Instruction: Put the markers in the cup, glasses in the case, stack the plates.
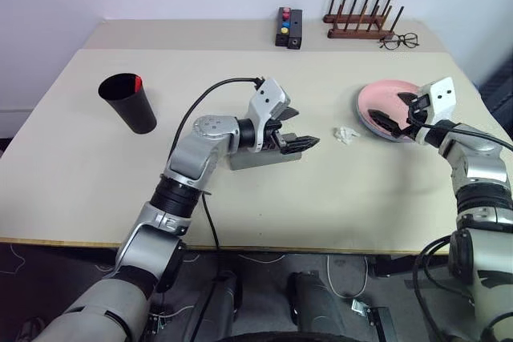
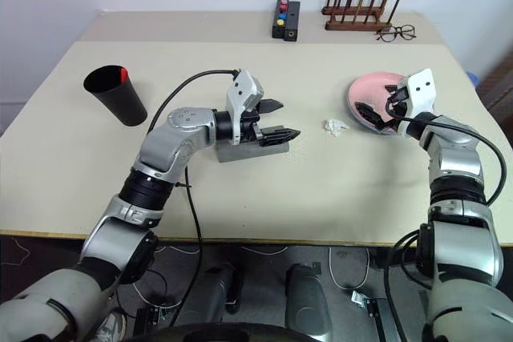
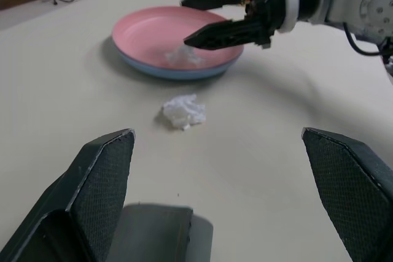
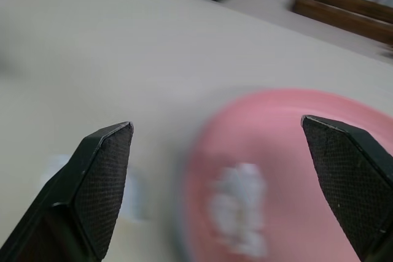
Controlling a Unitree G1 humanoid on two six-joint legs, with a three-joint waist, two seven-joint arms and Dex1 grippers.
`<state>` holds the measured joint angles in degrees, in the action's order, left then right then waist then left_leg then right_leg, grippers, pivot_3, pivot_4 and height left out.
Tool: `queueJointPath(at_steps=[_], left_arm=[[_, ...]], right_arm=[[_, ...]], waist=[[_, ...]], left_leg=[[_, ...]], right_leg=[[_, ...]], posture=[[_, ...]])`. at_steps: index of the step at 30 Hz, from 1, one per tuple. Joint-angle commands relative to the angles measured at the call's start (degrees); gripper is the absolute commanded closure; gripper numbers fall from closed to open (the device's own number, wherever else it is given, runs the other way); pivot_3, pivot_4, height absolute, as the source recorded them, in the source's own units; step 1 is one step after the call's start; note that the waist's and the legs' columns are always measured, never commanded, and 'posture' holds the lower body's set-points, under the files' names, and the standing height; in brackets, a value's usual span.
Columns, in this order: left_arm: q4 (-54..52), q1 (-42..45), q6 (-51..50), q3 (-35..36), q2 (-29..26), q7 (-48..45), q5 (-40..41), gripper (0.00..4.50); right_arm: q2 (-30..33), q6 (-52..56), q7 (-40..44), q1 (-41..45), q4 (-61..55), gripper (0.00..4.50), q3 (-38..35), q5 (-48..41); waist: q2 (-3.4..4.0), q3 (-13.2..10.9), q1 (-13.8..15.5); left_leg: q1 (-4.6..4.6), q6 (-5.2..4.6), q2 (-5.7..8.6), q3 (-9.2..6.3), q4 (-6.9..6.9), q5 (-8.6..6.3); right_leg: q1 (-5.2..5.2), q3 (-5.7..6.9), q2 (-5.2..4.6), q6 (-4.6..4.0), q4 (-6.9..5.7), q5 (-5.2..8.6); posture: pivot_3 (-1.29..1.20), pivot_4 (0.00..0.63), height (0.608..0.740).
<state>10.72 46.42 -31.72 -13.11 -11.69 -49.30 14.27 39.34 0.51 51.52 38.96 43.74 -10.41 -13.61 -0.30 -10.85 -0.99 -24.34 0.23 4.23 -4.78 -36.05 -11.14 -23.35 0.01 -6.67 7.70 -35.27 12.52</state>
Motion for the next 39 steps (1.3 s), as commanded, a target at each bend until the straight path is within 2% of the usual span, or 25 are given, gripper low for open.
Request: queueJointPath(at_steps=[1, 8, 21, 23, 25, 31, 35, 39], left_arm=[[-0.13, 0.50, 1.38, -0.29, -0.14, -1.11, -0.05, 0.00], [0.12, 1.11, 1.25, 0.16, -0.31, -1.18, 0.18, 0.00], [-7.75, -1.53, -3.44, 1.84, -2.67, 0.31, 1.65, 0.00], [-8.60, -1.91, -4.01, 1.83, -2.93, 0.67, 1.80, 0.00], [-9.28, -2.30, -4.50, 1.80, -3.18, 1.03, 2.05, 0.00], [-9.40, -3.02, -4.64, 1.60, -3.39, 1.70, 2.15, 0.00], [-8.74, -2.69, -4.35, 1.49, -2.90, 1.96, 2.25, 0.00], [-7.20, -1.97, -3.37, 1.50, -1.98, 1.92, 2.23, 0.00]], right_arm=[[-1.13, 2.30, 2.13, -2.47, -7.33, 0.04, -1.15, -3.28], [-4.68, 1.84, 1.35, -3.50, -7.82, 0.04, 1.31, -1.38], [-9.66, -5.42, -1.60, 3.50, 11.89, 0.04, 4.25, 4.48], [-9.89, -6.35, -2.34, 4.49, 14.38, 0.55, 4.03, 4.85], [-9.91, -7.15, -2.21, 4.96, 15.92, 1.34, 4.03, 5.10], [-9.49, -8.63, -2.08, 4.95, 16.60, 4.46, 3.95, 5.44], [-8.61, -10.84, -4.07, 4.29, 13.76, 4.46, 3.01, 5.33], [-6.73, -10.01, -4.30, 5.83, 9.03, 4.46, -1.06, 1.27]], waist=[[0.00, 0.00, 0.18], [0.00, 0.00, 0.16], [0.01, 0.00, -0.06], [0.01, 0.00, -0.07], [0.01, 0.00, -0.08], [0.01, 0.00, -0.10], [0.01, 0.00, -0.09], [0.03, -0.01, 0.00]], left_leg=[[-0.01, 0.00, 0.01, 0.01, -0.03, 0.00], [-0.01, 0.01, 0.02, 0.01, -0.06, 0.00], [0.00, 0.04, 0.02, 0.02, -0.02, 0.02], [0.00, 0.04, 0.02, 0.02, -0.03, 0.02], [0.00, 0.05, 0.02, 0.01, -0.03, 0.03], [0.02, 0.05, 0.02, 0.00, -0.01, 0.03], [0.03, 0.06, 0.02, 0.01, -0.01, 0.03], [0.02, 0.06, 0.02, 0.02, -0.02, 0.03]], right_leg=[[0.00, -0.01, -0.02, 0.00, 0.00, 0.00], [0.00, -0.04, -0.03, 0.00, 0.01, 0.00], [-0.03, -0.04, -0.02, 0.00, 0.00, 0.00], [-0.02, -0.04, -0.02, 0.00, 0.00, -0.01], [-0.02, -0.04, -0.02, -0.01, 0.00, -0.01], [-0.01, -0.04, -0.01, -0.01, 0.00, -0.01], [-0.01, -0.04, -0.01, -0.01, 0.00, -0.01], [-0.01, -0.06, -0.02, 0.00, 0.00, -0.01]], posture=[[0.00, 0.150, 0.740], [0.00, 0.150, 0.740], [0.00, 0.150, 0.740], [0.00, 0.150, 0.740], [0.00, 0.150, 0.740], [0.00, 0.150, 0.740], [0.00, 0.150, 0.740], [0.00, 0.150, 0.740]])
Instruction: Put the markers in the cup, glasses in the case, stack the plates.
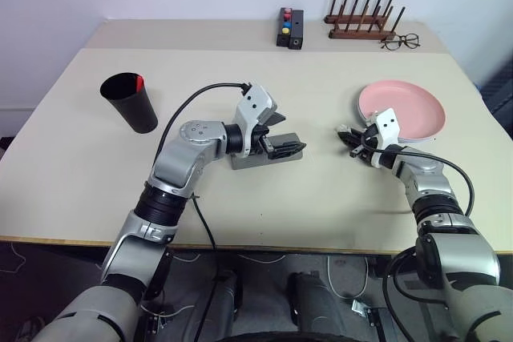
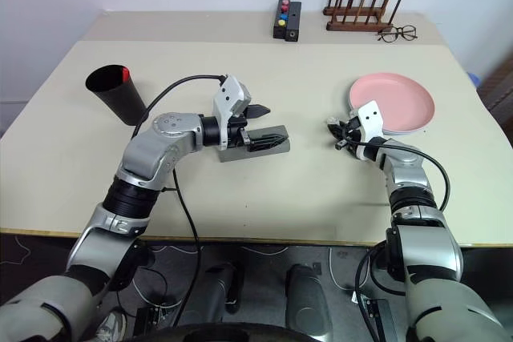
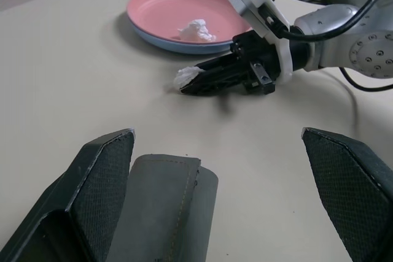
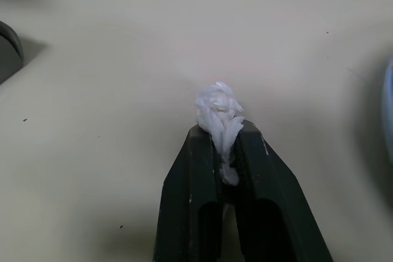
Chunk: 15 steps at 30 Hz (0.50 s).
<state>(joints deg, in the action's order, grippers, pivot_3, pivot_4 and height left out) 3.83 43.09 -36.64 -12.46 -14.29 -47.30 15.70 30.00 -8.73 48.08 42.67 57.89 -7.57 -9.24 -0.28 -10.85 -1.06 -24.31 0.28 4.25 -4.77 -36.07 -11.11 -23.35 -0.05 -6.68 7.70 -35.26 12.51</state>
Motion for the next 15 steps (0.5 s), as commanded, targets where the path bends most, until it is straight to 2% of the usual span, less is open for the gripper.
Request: queueJointPath(at_steps=[1, 7, 13, 15], left_arm=[[-0.05, 1.50, 1.69, 0.83, 0.88, -0.08, 0.80, 0.00], [1.47, 2.26, 3.56, 1.19, 2.49, 0.70, 0.42, 0.00], [1.24, 2.50, 3.90, 2.17, 3.46, 2.73, 0.56, 0.00], [0.78, 2.24, 3.99, 2.53, 3.57, 3.67, 0.35, 0.00]], right_arm=[[3.33, -0.77, -1.41, 2.82, -5.65, 4.46, -4.83, -3.66], [8.61, -2.62, -8.69, 7.92, -0.10, 4.46, -6.94, -1.59], [12.38, -3.99, -14.56, 12.06, 9.23, 4.46, -5.19, 2.97], [12.89, -3.61, -16.30, 12.73, 11.70, 3.71, -4.86, 4.09]], waist=[[0.01, 0.00, 0.09], [0.00, -0.01, 0.17], [0.00, -0.01, 0.08], [0.00, -0.01, -0.07]], left_leg=[[-0.01, 0.00, 0.00, 0.00, 0.00, 0.00], [-0.01, 0.00, 0.00, 0.00, 0.01, 0.00], [-0.01, 0.00, 0.00, 0.02, 0.04, 0.00], [-0.01, -0.01, 0.00, 0.03, 0.05, 0.00]], right_leg=[[0.00, -0.01, 0.00, 0.00, 0.00, 0.00], [0.00, 0.00, 0.00, -0.01, 0.01, 0.01], [0.00, -0.01, -0.01, -0.02, 0.03, 0.01], [0.00, -0.02, -0.01, -0.02, 0.03, 0.01]], posture=[[0.00, 0.150, 0.740], [0.00, 0.150, 0.740], [0.00, 0.150, 0.740], [0.00, 0.150, 0.740]])
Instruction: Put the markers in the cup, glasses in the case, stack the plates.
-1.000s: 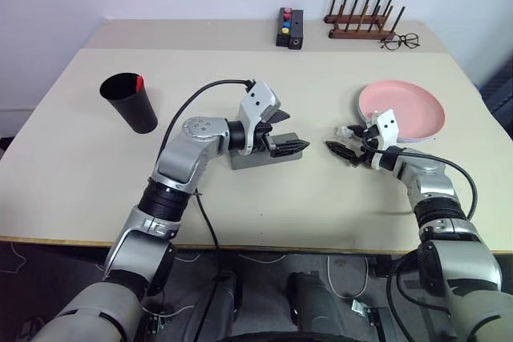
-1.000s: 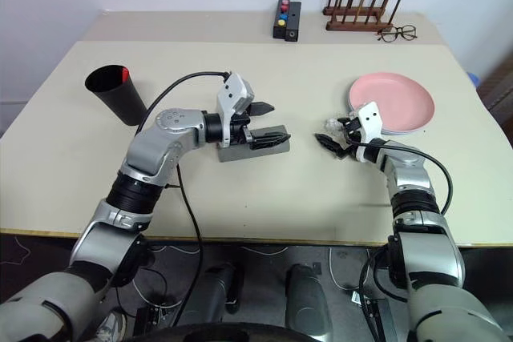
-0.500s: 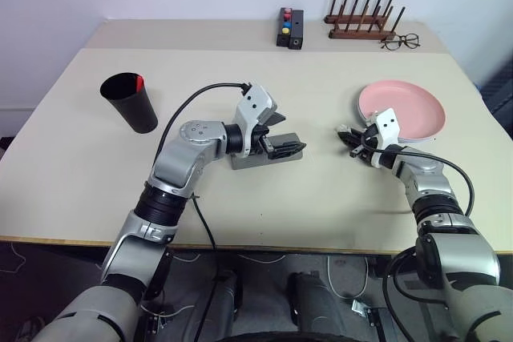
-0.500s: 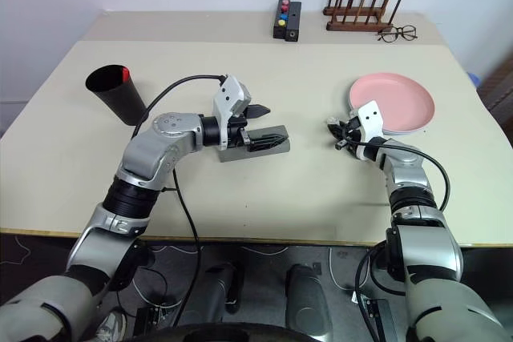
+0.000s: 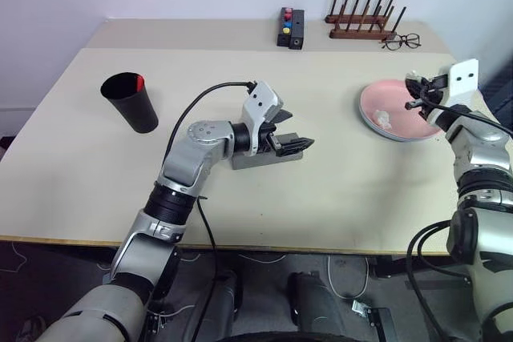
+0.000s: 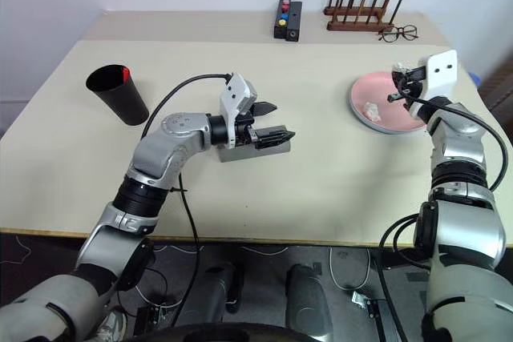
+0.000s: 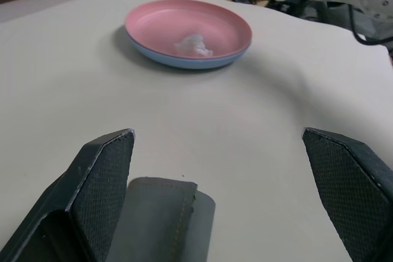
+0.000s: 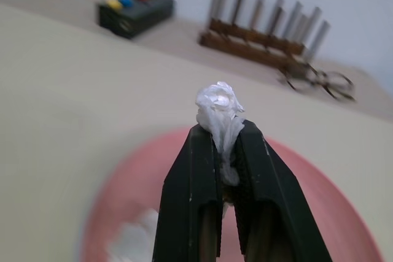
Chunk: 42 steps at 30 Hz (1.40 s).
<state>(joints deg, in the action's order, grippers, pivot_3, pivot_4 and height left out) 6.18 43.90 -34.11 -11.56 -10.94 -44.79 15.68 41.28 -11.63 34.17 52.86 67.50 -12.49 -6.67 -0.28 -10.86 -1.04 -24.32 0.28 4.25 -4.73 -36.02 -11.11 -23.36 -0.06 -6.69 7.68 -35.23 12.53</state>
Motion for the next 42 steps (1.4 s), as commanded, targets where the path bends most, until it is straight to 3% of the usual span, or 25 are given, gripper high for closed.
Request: queueJointPath(at_steps=[1, 8, 11, 13, 16, 19, 22, 24, 28, 33, 38, 42], left_arm=[[-1.81, 1.30, 1.27, 1.79, 0.16, 1.45, 0.43, 0.00], [-3.59, -0.49, 1.06, 2.25, -1.36, 2.93, -0.10, 0.00], [-4.20, -1.62, 3.99, 3.10, -1.84, 5.50, -1.48, 0.00], [-4.22, -2.36, 5.47, 5.83, -2.01, 8.83, -1.78, 0.00], [-3.01, -4.32, 15.52, 11.53, -0.73, 14.81, -2.21, 0.00], [-2.88, -6.29, 16.32, 13.36, -3.18, 14.59, -2.06, 0.00], [-5.02, -10.88, 20.85, 15.18, -8.12, 12.68, -3.04, 0.00], [-7.99, -14.69, 21.86, 18.58, -10.37, 10.69, 0.49, 0.00], [-12.37, -21.89, 21.54, 21.97, -14.40, 8.93, 2.57, 0.00], [-19.62, -34.31, 26.21, 29.04, -15.01, 8.53, 6.14, 0.00], [-25.21, -47.34, 26.72, 34.37, -17.30, 0.38, 15.03, 0.00], [-23.44, -52.22, 29.93, 36.37, -17.39, -3.08, 16.20, 0.00]], right_arm=[[1.93, -0.73, -3.25, 2.66, 3.07, 3.39, 0.63, 2.47], [2.19, -1.22, -4.41, 3.26, 4.91, 0.08, 1.24, 4.61], [2.11, -2.27, -3.82, 3.72, 4.26, 0.04, 0.80, 4.35], [1.82, -3.38, 0.27, 4.48, 2.24, 0.04, -0.38, 2.23], [0.67, -3.47, 9.09, 3.40, -4.22, 0.04, -1.44, -1.82], [0.44, -1.95, 17.33, -2.43, -13.54, 0.04, -0.51, -4.63], [1.86, 7.03, 25.47, -11.89, -28.48, 0.04, -0.17, -9.84], [3.03, 13.43, 28.14, -18.60, -38.98, 0.04, -1.15, -13.77], [5.15, 22.44, 28.04, -30.35, -55.07, 0.04, -4.72, -19.07], [5.81, 26.89, 25.73, -45.36, -68.44, 0.04, -11.30, -21.88], [3.92, 30.39, 23.56, -59.18, -77.10, 0.04, -17.53, -24.81], [2.01, 30.58, 23.24, -66.29, -79.05, 0.04, -21.57, -26.86]], waist=[[0.00, 0.00, -0.10], [0.01, 0.00, -0.11], [0.00, 0.00, -0.08], [0.00, 0.00, -0.10], [0.01, -0.01, -0.21], [0.00, 0.00, -0.01], [-0.01, 0.01, 0.38], [0.00, 0.01, 0.54], [0.05, -0.02, 0.48], [-0.01, 0.07, 0.51], [0.02, 0.09, 0.61], [0.03, 0.11, 0.73]], left_leg=[[0.00, 0.00, 0.00, 0.01, 0.01, 0.00], [0.00, 0.00, 0.00, 0.01, 0.01, 0.00], [0.00, 0.00, 0.00, 0.01, 0.01, 0.00], [0.00, 0.00, 0.00, 0.01, 0.00, 0.00], [0.00, 0.00, -0.01, 0.01, 0.02, 0.00], [0.01, 0.00, -0.03, 0.00, 0.03, 0.00], [0.01, 0.00, -0.01, -0.04, 0.02, 0.00], [-0.03, -0.01, 0.01, -0.06, -0.01, -0.01], [-0.08, -0.01, 0.02, -0.04, -0.02, -0.04], [0.03, 0.08, -0.06, -0.04, 0.03, -0.10], [-0.05, 0.15, -0.08, 0.05, 0.07, -0.15], [-0.10, 0.18, -0.17, 0.06, 0.03, -0.20]], right_leg=[[0.00, 0.00, 0.00, 0.00, 0.00, 0.00], [-0.01, -0.02, 0.00, 0.01, 0.00, 0.00], [-0.01, -0.02, 0.00, 0.01, 0.00, 0.00], [-0.01, -0.03, 0.00, 0.01, 0.00, 0.00], [-0.03, -0.04, 0.01, 0.01, 0.00, -0.01], [-0.03, -0.03, 0.02, 0.02, -0.01, -0.01], [0.03, 0.01, 0.01, 0.02, -0.01, -0.01], [0.00, 0.01, -0.02, 0.02, -0.01, -0.01], [-0.09, -0.01, -0.09, -0.01, -0.02, 0.00], [0.01, -0.02, -0.10, -0.23, 0.02, 0.13], [-0.11, -0.10, -0.15, -0.35, 0.05, 0.19], [-0.01, -0.11, -0.25, -0.19, 0.16, 0.33]], posture=[[0.00, 0.150, 0.740], [0.00, 0.150, 0.740], [0.00, 0.150, 0.740], [0.00, 0.150, 0.740], [0.00, 0.150, 0.740], [0.00, 0.150, 0.740], [0.00, 0.150, 0.740], [0.00, 0.150, 0.740], [0.00, 0.150, 0.740], [0.00, 0.150, 0.740], [0.00, 0.150, 0.740], [0.00, 0.150, 0.740]])
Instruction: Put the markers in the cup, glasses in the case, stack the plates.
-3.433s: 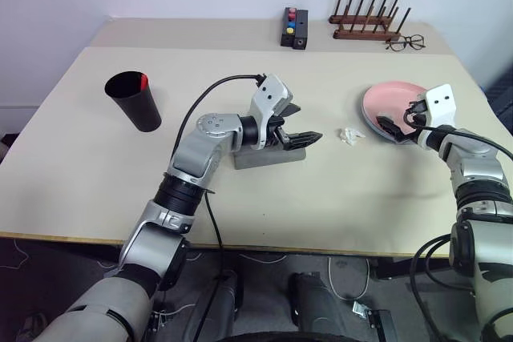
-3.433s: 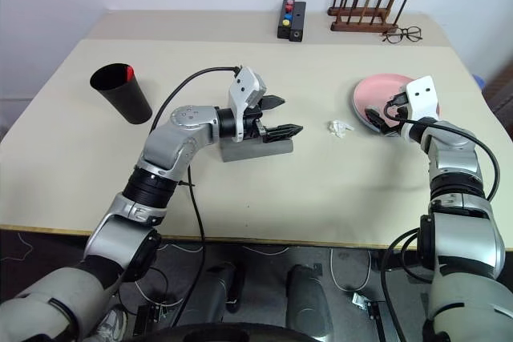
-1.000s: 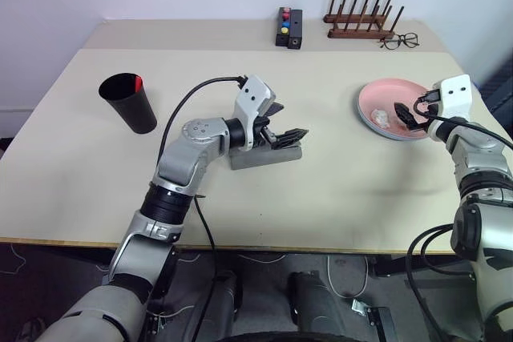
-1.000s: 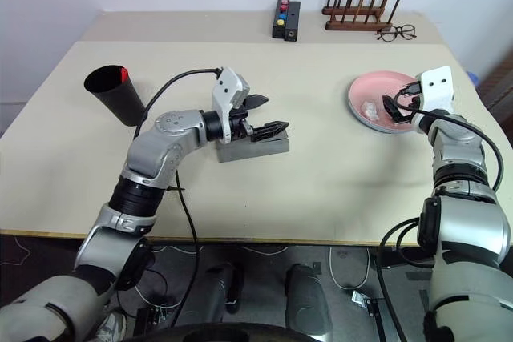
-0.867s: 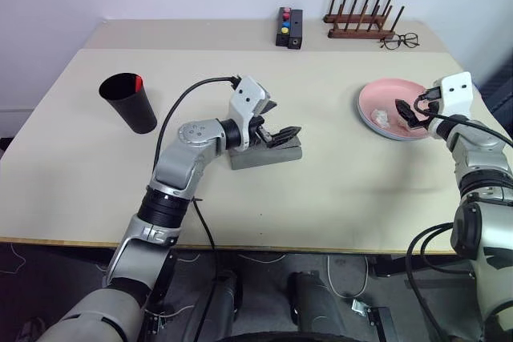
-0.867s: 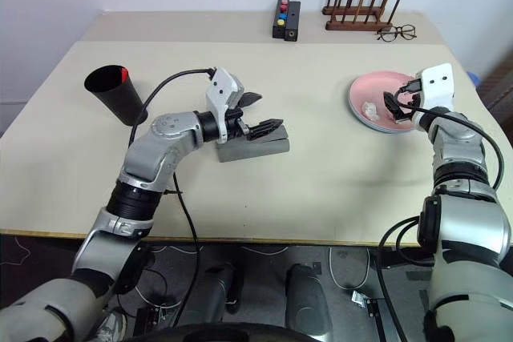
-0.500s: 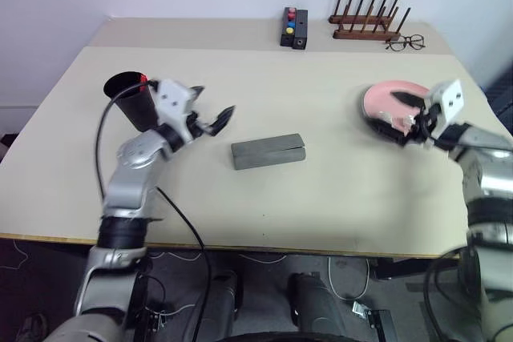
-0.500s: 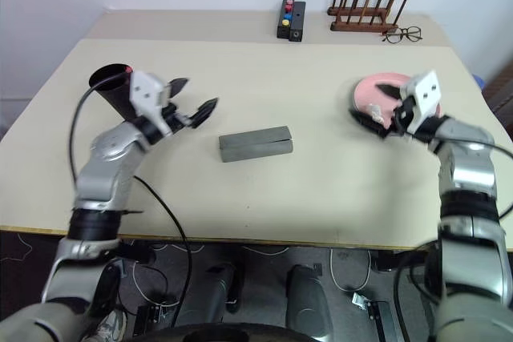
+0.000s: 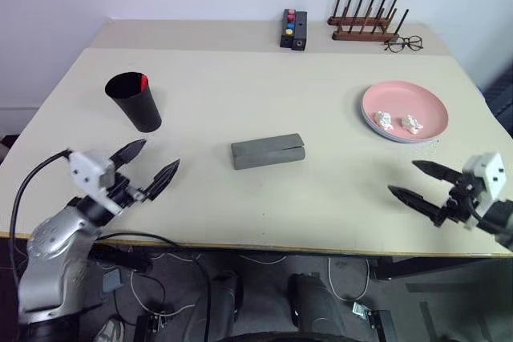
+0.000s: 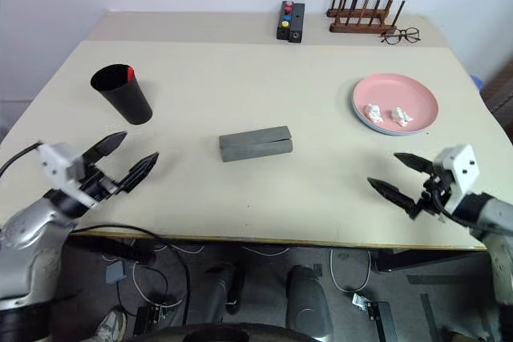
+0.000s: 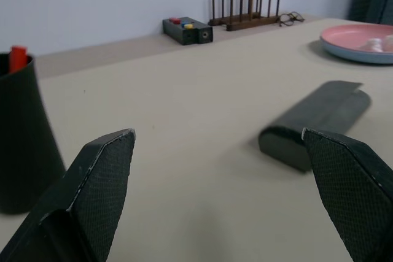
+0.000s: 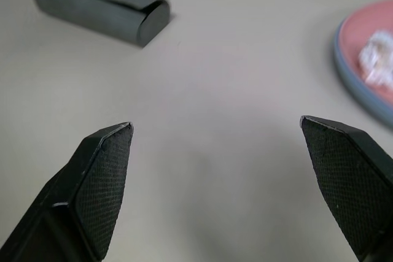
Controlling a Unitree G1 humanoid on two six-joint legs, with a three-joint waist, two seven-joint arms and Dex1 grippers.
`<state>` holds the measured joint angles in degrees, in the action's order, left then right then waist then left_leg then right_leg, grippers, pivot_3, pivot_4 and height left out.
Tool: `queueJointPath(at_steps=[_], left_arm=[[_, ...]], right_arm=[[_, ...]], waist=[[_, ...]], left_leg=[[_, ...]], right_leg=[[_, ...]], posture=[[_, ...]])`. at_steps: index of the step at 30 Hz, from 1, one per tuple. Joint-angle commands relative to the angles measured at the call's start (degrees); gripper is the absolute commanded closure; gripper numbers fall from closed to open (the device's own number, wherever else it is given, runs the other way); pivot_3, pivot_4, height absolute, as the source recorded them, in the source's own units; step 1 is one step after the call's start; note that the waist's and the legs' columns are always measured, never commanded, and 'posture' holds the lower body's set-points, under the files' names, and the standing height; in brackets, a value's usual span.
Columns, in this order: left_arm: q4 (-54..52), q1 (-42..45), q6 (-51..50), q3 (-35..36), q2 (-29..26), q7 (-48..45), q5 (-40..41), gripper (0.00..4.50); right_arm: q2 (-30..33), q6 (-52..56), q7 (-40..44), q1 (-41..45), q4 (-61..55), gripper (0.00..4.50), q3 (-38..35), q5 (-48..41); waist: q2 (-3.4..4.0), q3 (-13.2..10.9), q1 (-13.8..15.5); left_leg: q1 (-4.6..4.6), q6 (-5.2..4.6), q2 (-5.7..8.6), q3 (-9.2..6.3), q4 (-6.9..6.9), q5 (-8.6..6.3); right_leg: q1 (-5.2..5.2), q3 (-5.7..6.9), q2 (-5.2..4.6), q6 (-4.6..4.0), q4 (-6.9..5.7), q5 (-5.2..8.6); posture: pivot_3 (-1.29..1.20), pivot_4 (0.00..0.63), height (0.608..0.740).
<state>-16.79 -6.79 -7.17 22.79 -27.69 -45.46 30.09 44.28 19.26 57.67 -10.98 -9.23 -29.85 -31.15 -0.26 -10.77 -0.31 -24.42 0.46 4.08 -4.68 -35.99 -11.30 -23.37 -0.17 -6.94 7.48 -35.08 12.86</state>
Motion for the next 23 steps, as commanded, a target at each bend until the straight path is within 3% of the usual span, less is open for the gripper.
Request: queueJointPath(at_steps=[1, 23], left_arm=[[0.21, -2.23, 3.58, 2.09, -0.58, -3.03, 1.75, 0.00], [-0.71, -3.80, 3.13, -1.83, 1.04, -0.05, 1.05, 0.00]], right_arm=[[-1.50, -0.33, -0.35, -3.37, -2.39, 0.04, -4.81, -2.83], [-0.68, -4.53, 1.38, -1.15, 3.41, 0.04, -5.00, -1.99]], waist=[[0.03, 0.04, -0.07], [0.11, 0.11, -0.13]], left_leg=[[-0.04, -0.01, -0.04, 0.02, 0.00, -0.01], [-0.08, -0.05, -0.07, 0.08, 0.44, -0.02]], right_leg=[[0.01, 0.00, -0.02, 0.01, 0.05, 0.01], [-0.03, 0.18, -0.08, -0.25, 0.59, -0.11]], posture=[[0.00, 0.150, 0.740], [0.00, 0.150, 0.740]])
